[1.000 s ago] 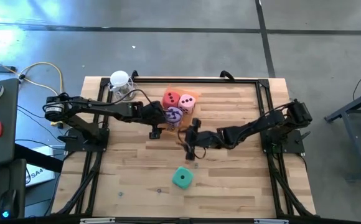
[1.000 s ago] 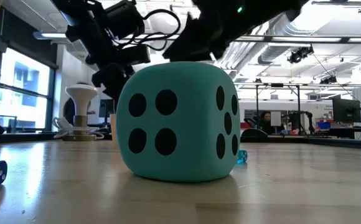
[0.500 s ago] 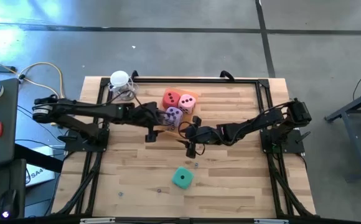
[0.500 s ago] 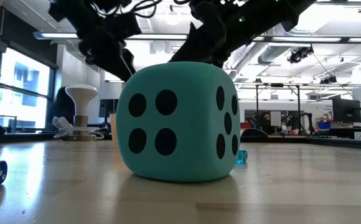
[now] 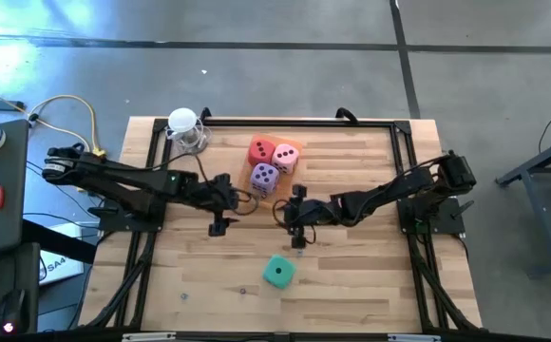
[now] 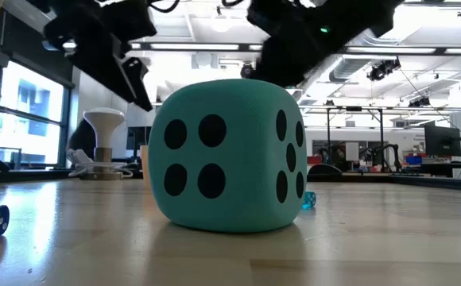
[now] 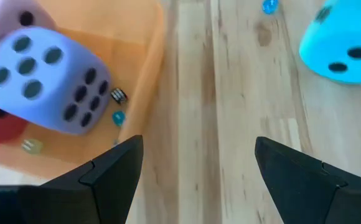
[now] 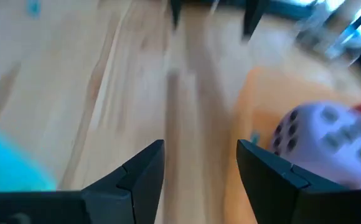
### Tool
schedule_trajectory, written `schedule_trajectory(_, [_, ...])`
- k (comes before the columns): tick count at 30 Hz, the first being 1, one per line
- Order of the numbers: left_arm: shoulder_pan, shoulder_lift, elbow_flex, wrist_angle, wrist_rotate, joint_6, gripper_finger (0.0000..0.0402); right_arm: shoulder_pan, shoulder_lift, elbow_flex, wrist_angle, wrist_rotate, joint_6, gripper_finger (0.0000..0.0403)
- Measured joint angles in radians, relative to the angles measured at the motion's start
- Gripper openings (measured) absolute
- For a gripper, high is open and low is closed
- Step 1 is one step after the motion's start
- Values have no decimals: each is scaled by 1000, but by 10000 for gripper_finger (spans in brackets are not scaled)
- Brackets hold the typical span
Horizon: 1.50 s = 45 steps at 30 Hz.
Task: Pick & Place Dice
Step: Put the small blue die into the orange bin
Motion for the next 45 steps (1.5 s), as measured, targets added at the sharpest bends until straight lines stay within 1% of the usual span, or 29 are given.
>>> schedule_trajectory(5, [-32,0,-32,10,-2,-26,302,42,-34,0,-177,-2,78,191])
schedule_trajectory(10, [-42,0,-49,50,-3,-27,302,85,-42,0,-324,-9,206,191])
schedule_trajectory(13, [-42,0,-50,58,-3,-27,302,104,-39,0,-419,-39,317,191])
schedule_trajectory(16, [-42,0,-50,60,-3,-29,302,121,-31,0,-449,-92,405,191])
schedule_trajectory(18, [-42,0,-50,65,-2,-29,302,143,-31,0,-445,-117,434,191])
schedule_trajectory(21, [-42,0,-50,83,-2,-29,302,182,-31,0,-448,-121,441,191])
schedule_trajectory(26, [-49,0,-50,111,1,-31,302,233,-27,-33,-405,-33,436,191])
schedule_trajectory(29, [-62,0,-50,126,1,-37,302,239,-9,-84,-324,-12,402,191])
schedule_trajectory(33, [-75,0,-50,130,1,-58,302,235,9,-140,-123,-54,338,191])
schedule_trajectory(34, [-80,0,-50,132,1,-61,302,237,9,-152,-104,-56,316,191])
schedule_trajectory(42, [-114,0,-50,149,1,-78,302,222,65,-157,-45,-92,302,191])
schedule_trajectory(45, [-118,0,-49,155,3,-79,302,214,72,-159,-32,-126,282,191])
